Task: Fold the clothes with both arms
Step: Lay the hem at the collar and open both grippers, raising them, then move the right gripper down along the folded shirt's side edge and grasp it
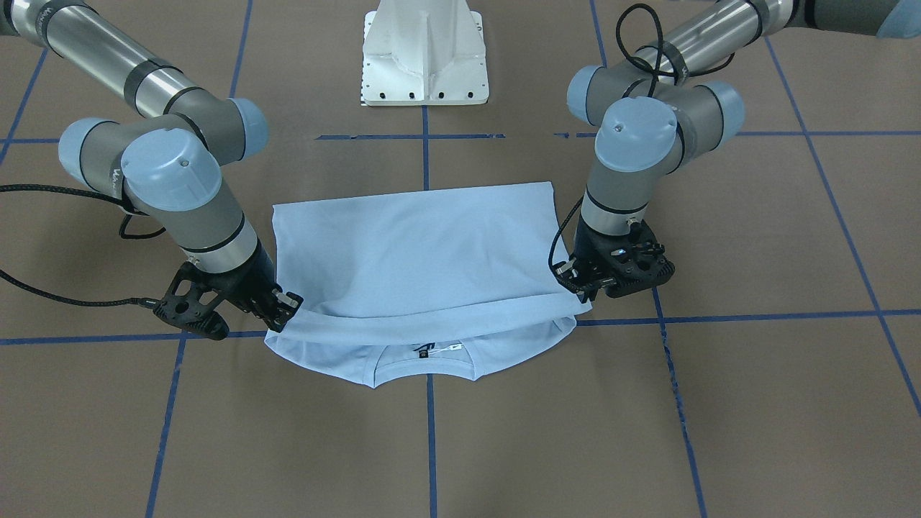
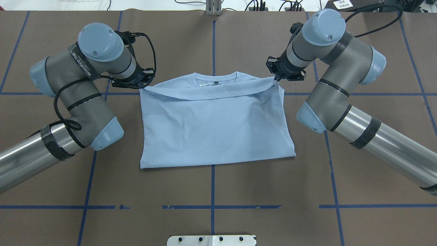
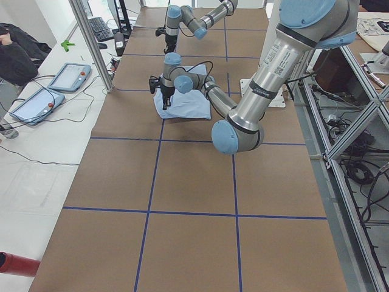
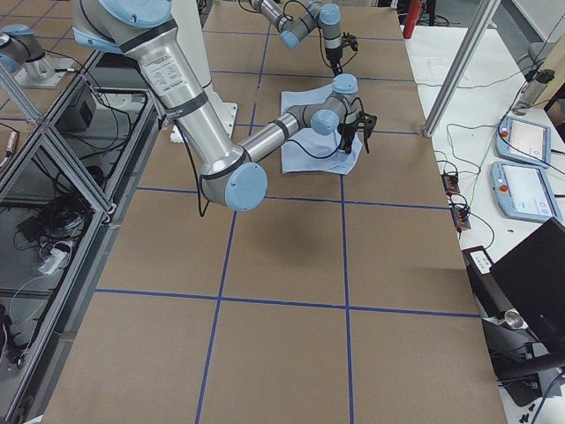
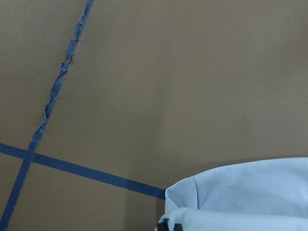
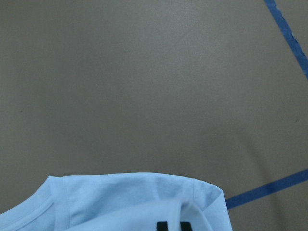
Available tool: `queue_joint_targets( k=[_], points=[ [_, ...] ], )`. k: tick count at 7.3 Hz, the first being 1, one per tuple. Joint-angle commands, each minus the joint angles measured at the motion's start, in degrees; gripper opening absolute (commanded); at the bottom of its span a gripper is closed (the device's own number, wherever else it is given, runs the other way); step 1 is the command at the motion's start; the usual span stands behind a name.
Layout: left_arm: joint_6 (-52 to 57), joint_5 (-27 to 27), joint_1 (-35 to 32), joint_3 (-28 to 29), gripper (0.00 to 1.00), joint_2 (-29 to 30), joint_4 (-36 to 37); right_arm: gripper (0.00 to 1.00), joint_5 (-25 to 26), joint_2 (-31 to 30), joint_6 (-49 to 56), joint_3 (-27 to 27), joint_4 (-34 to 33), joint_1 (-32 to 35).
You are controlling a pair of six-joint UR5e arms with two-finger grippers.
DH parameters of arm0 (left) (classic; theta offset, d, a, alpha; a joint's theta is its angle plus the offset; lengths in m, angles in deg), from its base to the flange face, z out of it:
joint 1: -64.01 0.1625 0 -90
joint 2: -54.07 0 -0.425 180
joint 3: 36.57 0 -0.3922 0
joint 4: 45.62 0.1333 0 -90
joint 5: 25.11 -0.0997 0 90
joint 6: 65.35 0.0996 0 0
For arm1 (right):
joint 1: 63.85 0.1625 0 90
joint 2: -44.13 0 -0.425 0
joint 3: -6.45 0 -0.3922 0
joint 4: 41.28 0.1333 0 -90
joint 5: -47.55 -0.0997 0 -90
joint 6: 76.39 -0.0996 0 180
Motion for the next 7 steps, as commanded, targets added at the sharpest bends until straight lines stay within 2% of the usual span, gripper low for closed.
queue_joint_targets(
  k=[1,3,4,5,6,7],
  points=[
    [-0.1,0.0,0.0,0.4,1.00,0.5,-0.9,1.00,0.1,-0.2,0.0,-0.6,1.1,-0.2],
    [-0.1,0.0,0.0,0.4,1.00,0.5,-0.9,1.00,-0.2,-0.6,-0.2,0.2,1.2,-0.3],
    [-0.1,0.1,0.0,0.3,1.00,0.6,-0.8,1.00,-0.1,-1.5,-0.7,3.5,1.1,-1.1],
    [-1.1,0.2,0.0,0.1,1.00,0.7,-0.8,1.00,0.5,-6.3,-1.1,9.4,1.0,-4.1],
    [-2.1,0.2,0.1,-0.3,1.00,0.7,-0.6,1.00,3.6,-11.6,-1.1,15.9,0.5,-8.3],
    [-3.8,0.1,0.2,-0.8,1.00,0.7,-0.6,1.00,4.6,-15.8,-1.1,19.5,0.3,-11.0]
  ],
)
